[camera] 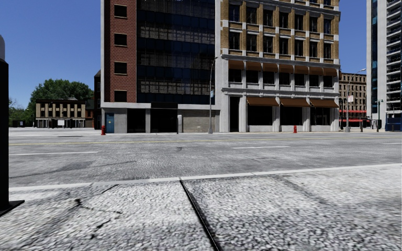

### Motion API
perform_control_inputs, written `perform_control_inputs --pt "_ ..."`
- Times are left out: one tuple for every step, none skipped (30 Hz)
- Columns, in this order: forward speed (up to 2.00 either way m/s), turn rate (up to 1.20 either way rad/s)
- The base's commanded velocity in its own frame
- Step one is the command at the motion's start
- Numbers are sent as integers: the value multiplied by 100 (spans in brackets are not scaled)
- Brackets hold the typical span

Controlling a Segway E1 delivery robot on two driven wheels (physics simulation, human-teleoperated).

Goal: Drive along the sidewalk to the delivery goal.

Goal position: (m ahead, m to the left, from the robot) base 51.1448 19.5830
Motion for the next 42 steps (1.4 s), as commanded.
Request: perform_control_inputs --pt "0 0" --pt "0 0" --pt "0 0" --pt "0 0" --pt "0 0" --pt "0 0" --pt "0 0" --pt "0 0" --pt "0 0" --pt "0 0" --pt "0 0" --pt "0 0" --pt "0 0" --pt "0 0" --pt "0 0" --pt "0 0" --pt "0 0" --pt "0 0" --pt "0 0" --pt "0 0" --pt "0 0" --pt "0 0" --pt "0 0" --pt "0 0" --pt "0 0" --pt "0 0" --pt "0 0" --pt "0 0" --pt "0 0" --pt "0 0" --pt "0 -5" --pt "0 -21" --pt "0 -27" --pt "0 -29" --pt "0 -40" --pt "0 -40" --pt "0 -53" --pt "0 -63" --pt "0 -70" --pt "0 -74" --pt "0 -75" --pt "0 -75"
